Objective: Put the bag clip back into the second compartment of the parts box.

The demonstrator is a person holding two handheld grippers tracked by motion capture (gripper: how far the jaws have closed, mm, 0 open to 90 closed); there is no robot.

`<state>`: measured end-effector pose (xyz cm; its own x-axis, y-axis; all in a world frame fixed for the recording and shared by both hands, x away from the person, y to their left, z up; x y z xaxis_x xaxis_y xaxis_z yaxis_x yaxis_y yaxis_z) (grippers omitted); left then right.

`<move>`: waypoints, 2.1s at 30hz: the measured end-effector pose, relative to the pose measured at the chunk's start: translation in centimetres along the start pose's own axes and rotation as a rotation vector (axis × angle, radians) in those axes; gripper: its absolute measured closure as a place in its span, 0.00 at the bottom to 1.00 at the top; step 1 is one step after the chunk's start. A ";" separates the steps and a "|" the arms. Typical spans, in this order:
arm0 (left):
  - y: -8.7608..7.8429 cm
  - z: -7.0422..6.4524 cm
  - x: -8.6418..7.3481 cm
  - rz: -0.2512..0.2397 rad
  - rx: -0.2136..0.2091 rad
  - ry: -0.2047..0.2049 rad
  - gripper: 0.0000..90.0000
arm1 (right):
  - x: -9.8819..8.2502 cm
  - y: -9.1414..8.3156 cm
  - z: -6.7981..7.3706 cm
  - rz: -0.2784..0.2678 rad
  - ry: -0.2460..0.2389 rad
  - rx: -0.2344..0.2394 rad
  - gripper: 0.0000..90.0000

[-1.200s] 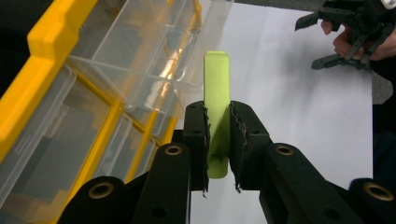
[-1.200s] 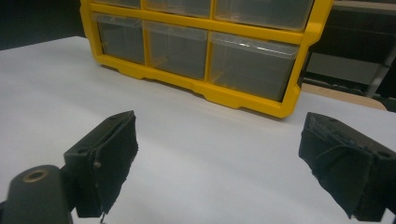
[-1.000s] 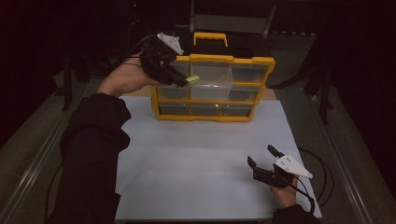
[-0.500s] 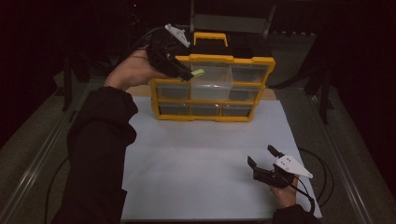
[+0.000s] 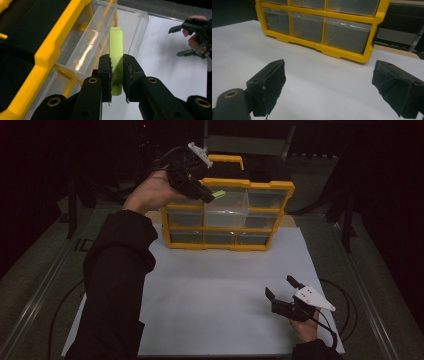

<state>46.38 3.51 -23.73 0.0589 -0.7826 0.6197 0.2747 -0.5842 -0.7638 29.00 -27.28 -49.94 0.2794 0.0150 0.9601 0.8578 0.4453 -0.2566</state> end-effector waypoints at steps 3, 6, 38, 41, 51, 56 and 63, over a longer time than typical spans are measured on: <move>0.1 0.0 0.3 0.004 0.004 0.004 0.87 | 0.0 0.0 0.0 0.000 0.001 0.001 0.13; 0.2 0.1 0.7 0.003 0.007 0.005 0.87 | 0.0 0.0 0.0 0.000 0.001 0.001 0.13; 2.0 0.5 1.1 -0.001 0.078 -0.114 0.03 | 0.1 -0.1 0.0 -0.002 -0.002 0.000 0.13; 1.9 0.4 0.9 0.008 0.087 -0.110 0.02 | 0.1 -0.1 0.0 -0.003 0.000 -0.001 0.13; 1.4 0.3 0.3 0.016 0.097 -0.106 0.02 | 0.0 -0.1 -0.1 -0.003 0.000 0.000 0.13; 1.1 0.2 0.0 0.001 0.093 -0.108 0.02 | 0.0 -0.1 -0.1 0.000 -0.006 0.000 0.13; 1.1 0.5 -0.9 0.004 0.091 -0.121 0.03 | 0.0 -0.1 -0.1 0.001 -0.001 -0.001 0.13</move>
<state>47.06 3.67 -25.06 0.1736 -0.7501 0.6381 0.3595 -0.5550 -0.7502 28.93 -27.42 -49.96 0.2799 0.0162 0.9599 0.8578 0.4447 -0.2576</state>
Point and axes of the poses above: each handheld gripper's, and its own axes: y roughly forward along the jaws, x roughly out of its top, z roughly to its left, the point moved 4 cm from there along y, roughly forward along the jaws, and after that the axes turned 9 degrees about y, right-handed, at the moved point
